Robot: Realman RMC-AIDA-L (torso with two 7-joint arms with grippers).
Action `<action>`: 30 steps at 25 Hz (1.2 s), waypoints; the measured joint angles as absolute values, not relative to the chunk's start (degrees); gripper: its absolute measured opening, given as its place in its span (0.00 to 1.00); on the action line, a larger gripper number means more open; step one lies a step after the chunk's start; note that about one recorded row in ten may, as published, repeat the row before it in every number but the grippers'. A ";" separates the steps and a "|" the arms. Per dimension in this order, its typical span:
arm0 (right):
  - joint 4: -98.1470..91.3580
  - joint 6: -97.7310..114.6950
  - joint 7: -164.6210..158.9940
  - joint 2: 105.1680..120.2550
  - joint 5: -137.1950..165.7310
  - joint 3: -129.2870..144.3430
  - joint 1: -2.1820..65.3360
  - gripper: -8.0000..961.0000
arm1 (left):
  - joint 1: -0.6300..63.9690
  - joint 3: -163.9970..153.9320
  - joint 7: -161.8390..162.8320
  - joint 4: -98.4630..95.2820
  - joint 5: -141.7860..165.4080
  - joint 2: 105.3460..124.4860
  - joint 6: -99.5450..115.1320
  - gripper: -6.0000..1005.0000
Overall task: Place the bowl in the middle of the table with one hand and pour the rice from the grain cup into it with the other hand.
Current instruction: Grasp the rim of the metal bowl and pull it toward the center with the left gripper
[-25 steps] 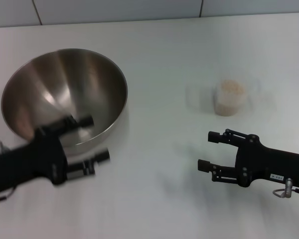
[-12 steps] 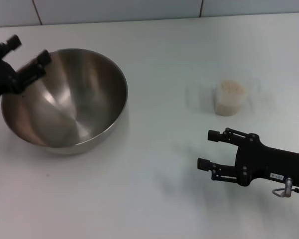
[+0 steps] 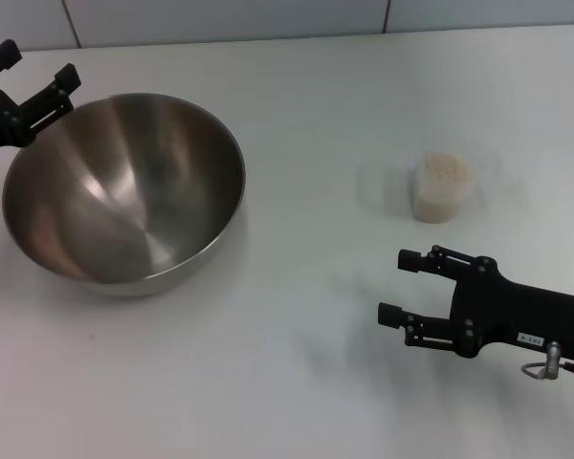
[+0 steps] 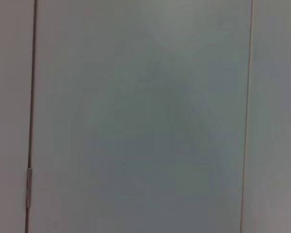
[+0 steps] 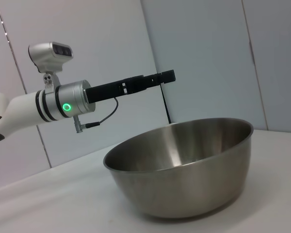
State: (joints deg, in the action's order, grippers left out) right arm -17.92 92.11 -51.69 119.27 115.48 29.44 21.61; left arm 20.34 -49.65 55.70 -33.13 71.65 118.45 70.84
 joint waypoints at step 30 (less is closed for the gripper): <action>-18.37 91.82 -51.67 119.09 115.39 29.36 22.35 0.85 | 35.22 -49.85 120.42 -65.43 148.53 118.13 75.25 0.78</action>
State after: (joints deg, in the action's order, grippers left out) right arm -18.37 91.82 -51.67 119.09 115.39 29.36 22.35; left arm 35.22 -49.85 120.42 -65.43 148.53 118.13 75.25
